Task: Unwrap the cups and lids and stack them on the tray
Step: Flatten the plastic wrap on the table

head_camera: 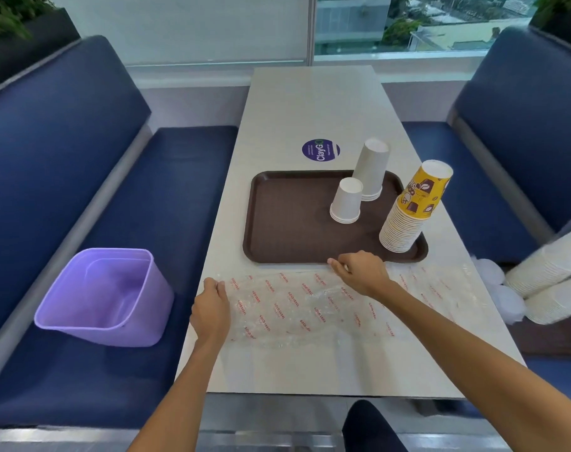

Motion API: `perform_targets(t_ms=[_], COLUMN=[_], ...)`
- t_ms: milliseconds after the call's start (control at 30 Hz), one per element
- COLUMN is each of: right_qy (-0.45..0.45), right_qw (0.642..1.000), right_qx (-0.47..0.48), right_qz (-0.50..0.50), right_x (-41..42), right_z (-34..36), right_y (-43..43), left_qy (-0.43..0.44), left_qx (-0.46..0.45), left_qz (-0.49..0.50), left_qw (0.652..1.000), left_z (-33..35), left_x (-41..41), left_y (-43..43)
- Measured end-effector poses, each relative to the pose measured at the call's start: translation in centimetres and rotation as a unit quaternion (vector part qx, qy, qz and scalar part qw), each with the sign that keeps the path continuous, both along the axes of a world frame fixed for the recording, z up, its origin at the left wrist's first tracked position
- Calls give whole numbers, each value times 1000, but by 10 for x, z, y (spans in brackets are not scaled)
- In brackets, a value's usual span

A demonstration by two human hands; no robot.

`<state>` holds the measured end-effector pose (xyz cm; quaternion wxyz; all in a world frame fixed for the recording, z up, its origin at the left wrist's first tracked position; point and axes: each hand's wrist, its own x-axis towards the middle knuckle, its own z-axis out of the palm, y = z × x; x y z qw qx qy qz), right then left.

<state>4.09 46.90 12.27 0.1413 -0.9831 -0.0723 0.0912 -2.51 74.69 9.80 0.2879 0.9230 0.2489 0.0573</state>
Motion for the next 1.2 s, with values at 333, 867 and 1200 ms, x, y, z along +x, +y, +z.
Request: perform_targets(t_ms=[333, 867, 1200], right_qy=[-215, 1, -10], right_qw=[972, 998, 996], right_qx=[82, 18, 44], right_qz=[40, 59, 75], right_x=[-44, -80, -82], right_z=[-32, -68, -82], right_y=[65, 149, 116], left_qy=[38, -99, 43], left_qx=[62, -4, 161], left_qz=[17, -137, -179], left_qw=[997, 986, 970], left_z=[-8, -46, -67], left_x=[1, -21, -22], left_y=[1, -26, -22])
